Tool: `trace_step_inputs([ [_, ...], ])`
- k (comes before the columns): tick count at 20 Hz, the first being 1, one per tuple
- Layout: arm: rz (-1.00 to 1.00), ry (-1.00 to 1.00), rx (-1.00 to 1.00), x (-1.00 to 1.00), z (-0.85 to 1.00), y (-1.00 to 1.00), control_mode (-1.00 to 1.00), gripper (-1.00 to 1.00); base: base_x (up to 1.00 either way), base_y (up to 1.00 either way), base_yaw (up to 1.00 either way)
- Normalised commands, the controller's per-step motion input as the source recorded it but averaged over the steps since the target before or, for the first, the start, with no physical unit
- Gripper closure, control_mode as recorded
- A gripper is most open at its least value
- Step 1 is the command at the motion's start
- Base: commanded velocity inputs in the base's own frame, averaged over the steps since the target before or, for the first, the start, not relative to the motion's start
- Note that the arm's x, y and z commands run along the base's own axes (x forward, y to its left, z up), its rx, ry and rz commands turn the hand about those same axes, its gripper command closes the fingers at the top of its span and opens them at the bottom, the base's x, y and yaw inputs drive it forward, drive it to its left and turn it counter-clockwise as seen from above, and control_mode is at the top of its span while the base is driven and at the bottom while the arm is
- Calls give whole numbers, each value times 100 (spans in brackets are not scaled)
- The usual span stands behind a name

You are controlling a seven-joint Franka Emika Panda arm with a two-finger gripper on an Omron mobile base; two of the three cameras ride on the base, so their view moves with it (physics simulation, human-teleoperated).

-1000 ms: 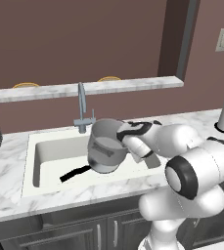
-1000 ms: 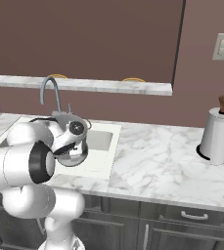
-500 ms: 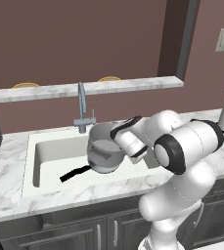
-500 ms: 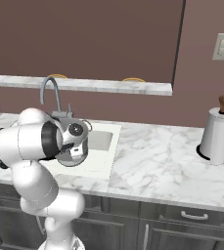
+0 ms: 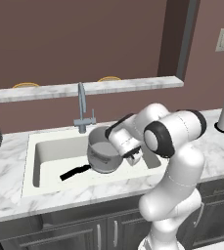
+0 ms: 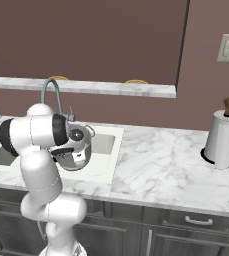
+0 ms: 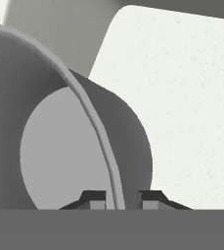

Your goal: Move the pot and pan from the stove into the sink.

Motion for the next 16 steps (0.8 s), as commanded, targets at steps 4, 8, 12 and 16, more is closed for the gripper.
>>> trace_step_inputs([
  [4, 0, 0, -4, 14, -18, 0, -100, 100, 0, 0, 0],
  [8, 0, 0, -2, 6, -11, 0, -100, 100, 0, 0, 0],
  [12, 0, 0, 0, 0, 0, 0, -100, 100, 0, 0, 0],
  [16, 0, 0, 0, 2, 0, 0, -100, -100, 0, 0, 0],
])
